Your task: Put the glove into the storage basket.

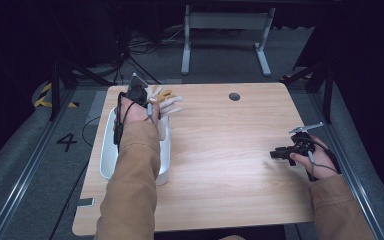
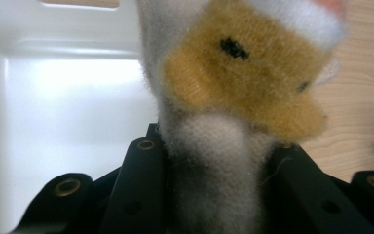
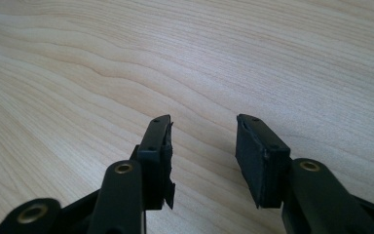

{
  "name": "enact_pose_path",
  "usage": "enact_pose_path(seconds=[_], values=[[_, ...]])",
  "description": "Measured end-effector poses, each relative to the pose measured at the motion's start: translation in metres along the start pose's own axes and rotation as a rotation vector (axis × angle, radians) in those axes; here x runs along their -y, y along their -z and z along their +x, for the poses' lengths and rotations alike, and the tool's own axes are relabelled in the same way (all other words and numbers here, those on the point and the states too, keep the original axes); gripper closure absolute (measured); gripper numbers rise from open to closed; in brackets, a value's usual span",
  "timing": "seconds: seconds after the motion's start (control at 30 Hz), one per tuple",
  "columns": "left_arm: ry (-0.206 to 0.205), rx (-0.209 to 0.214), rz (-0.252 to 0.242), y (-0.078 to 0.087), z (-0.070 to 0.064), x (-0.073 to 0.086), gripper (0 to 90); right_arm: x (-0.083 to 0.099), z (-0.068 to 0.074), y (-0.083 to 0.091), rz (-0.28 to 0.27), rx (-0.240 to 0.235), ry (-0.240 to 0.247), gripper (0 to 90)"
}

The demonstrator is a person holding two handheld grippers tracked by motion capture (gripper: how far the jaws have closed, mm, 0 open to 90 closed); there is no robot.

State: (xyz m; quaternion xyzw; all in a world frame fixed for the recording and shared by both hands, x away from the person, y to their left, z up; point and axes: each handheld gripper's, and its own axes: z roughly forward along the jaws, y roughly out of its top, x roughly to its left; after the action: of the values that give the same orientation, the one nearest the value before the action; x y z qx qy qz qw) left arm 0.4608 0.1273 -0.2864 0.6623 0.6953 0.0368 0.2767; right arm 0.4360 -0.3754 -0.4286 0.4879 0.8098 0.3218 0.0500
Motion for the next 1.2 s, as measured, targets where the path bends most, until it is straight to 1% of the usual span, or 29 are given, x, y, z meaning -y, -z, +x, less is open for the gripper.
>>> enact_pose_path(seconds=[0.03, 0.1, 0.17, 0.23, 0.3, 0.37, 0.47, 0.53, 0.6, 0.67, 0.73, 0.77, 0.87, 0.93, 0.97, 1.03, 1.07, 1.1, 1.13, 1.2], values=[[0.003, -0.006, 0.003, -0.001, 0.002, -0.001, 72.0, 0.000, 0.000, 0.000, -0.001, 0.001, -0.006, 57.7], [0.034, -0.020, 0.005, -0.001, 0.008, -0.002, 72.0, 0.000, 0.000, 0.001, -0.005, 0.004, -0.008, 57.9], [0.059, -0.047, -0.001, -0.002, 0.015, -0.002, 71.9, 0.000, 0.000, 0.001, -0.011, 0.003, -0.006, 58.0], [0.087, -0.052, -0.008, -0.001, 0.021, -0.003, 71.9, 0.000, 0.000, 0.001, -0.011, 0.002, -0.006, 58.1], [0.097, -0.060, -0.010, 0.000, 0.025, -0.002, 71.9, 0.000, 0.000, 0.001, -0.009, 0.003, -0.007, 58.0], [0.100, -0.058, -0.006, 0.000, 0.028, -0.001, 71.8, 0.000, -0.001, 0.001, -0.009, 0.004, -0.007, 58.1], [0.111, -0.076, -0.002, 0.001, 0.033, 0.000, 71.7, 0.000, -0.001, 0.001, -0.012, 0.006, -0.006, 58.3], [0.129, -0.080, -0.004, 0.001, 0.036, 0.001, 71.7, 0.000, 0.000, 0.001, -0.013, 0.007, -0.007, 58.3], [0.132, -0.086, -0.003, 0.000, 0.039, 0.002, 71.7, 0.000, 0.000, 0.001, -0.014, 0.006, -0.006, 58.3], [0.144, -0.087, 0.007, -0.001, 0.041, 0.003, 71.7, 0.000, 0.000, 0.000, -0.011, 0.007, -0.007, 58.3], [0.148, -0.082, 0.004, -0.003, 0.042, 0.005, 71.7, 0.001, -0.001, -0.001, -0.007, 0.007, -0.008, 58.3], [0.161, -0.086, 0.004, -0.004, 0.042, 0.005, 71.7, 0.001, -0.001, -0.002, -0.005, 0.008, -0.007, 58.3], [0.174, -0.087, 0.008, -0.005, 0.044, 0.006, 71.7, 0.001, -0.001, -0.002, -0.003, 0.008, -0.007, 58.2], [0.178, -0.091, 0.003, -0.007, 0.045, 0.006, 71.7, 0.001, -0.001, -0.001, -0.005, 0.007, -0.008, 58.2], [0.172, -0.081, 0.009, -0.010, 0.046, 0.007, 71.6, 0.001, -0.001, -0.001, -0.009, 0.004, -0.007, 58.1], [0.180, -0.076, 0.011, -0.011, 0.046, 0.008, 71.6, 0.001, -0.001, -0.001, -0.012, 0.007, -0.006, 58.1], [0.172, -0.076, 0.009, -0.013, 0.047, 0.009, 71.6, 0.001, -0.002, -0.001, -0.014, 0.008, -0.005, 58.0], [0.181, -0.080, 0.004, -0.015, 0.048, 0.011, 71.6, 0.001, -0.002, -0.001, -0.012, 0.010, -0.004, 58.0], [0.179, -0.078, 0.009, -0.016, 0.049, 0.012, 71.6, 0.001, -0.002, -0.001, -0.011, 0.012, -0.003, 57.9], [0.195, -0.080, 0.007, -0.020, 0.051, 0.015, 71.5, 0.001, -0.002, -0.001, -0.010, 0.011, -0.005, 57.9]])
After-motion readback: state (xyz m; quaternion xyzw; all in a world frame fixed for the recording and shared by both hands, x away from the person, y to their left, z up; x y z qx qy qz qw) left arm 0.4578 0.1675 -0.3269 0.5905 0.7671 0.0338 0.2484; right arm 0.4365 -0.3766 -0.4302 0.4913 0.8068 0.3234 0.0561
